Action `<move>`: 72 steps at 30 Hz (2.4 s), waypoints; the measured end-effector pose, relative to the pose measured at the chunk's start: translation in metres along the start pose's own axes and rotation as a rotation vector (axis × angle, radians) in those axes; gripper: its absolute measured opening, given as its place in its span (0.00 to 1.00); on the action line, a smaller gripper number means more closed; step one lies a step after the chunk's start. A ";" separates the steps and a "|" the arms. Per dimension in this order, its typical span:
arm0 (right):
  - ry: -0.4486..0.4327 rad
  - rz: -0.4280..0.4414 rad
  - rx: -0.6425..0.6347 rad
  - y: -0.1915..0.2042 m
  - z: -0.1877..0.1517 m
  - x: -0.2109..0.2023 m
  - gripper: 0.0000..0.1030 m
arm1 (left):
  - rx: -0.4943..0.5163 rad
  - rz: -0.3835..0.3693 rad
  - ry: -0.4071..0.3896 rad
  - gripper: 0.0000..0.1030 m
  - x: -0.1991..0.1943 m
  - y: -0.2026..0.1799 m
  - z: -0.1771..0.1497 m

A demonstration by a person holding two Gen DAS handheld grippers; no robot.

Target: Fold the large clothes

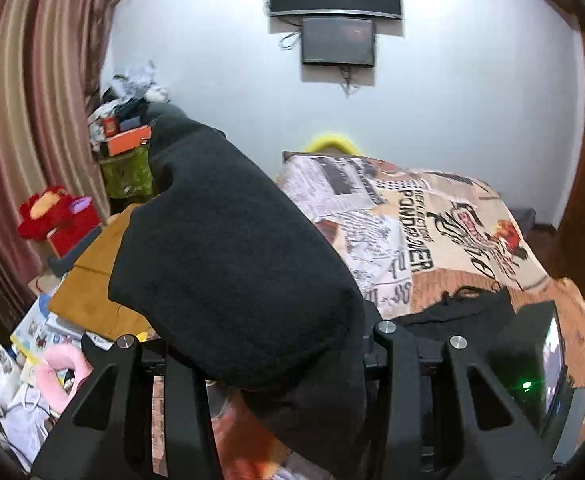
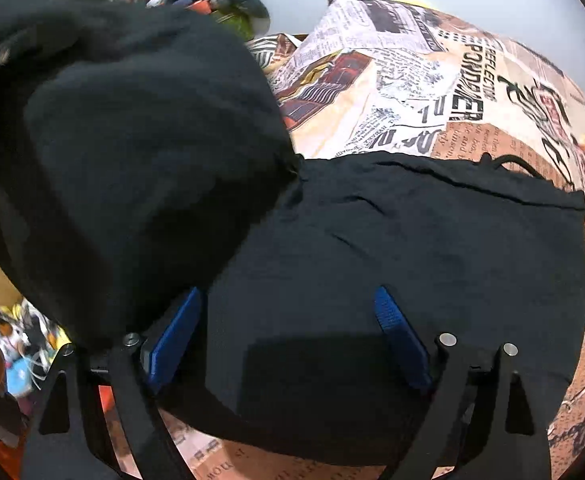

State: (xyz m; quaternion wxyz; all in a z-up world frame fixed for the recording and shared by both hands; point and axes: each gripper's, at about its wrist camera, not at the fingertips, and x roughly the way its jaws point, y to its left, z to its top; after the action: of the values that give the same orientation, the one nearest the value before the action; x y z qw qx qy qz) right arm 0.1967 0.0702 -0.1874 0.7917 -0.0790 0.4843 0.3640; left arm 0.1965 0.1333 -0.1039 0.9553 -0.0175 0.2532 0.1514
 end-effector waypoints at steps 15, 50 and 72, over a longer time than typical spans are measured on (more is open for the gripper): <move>-0.177 -0.240 0.345 -0.167 -0.060 -0.138 0.83 | 0.279 -0.272 0.087 0.41 -0.014 -0.151 -0.026; -0.279 -0.149 0.219 -0.116 -0.028 -0.160 0.83 | 0.094 -0.283 0.408 0.92 0.026 -0.083 -0.046; -0.096 -0.114 0.437 -0.202 -0.078 -0.118 0.83 | 0.002 -0.304 0.430 1.00 0.038 -0.088 -0.075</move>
State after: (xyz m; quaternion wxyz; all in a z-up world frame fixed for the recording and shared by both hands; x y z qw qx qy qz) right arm 0.2420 -0.1716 -0.1765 0.8315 0.0846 0.5080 0.2084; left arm 0.2179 0.0519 -0.1915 0.8913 -0.0862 0.4451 -0.0013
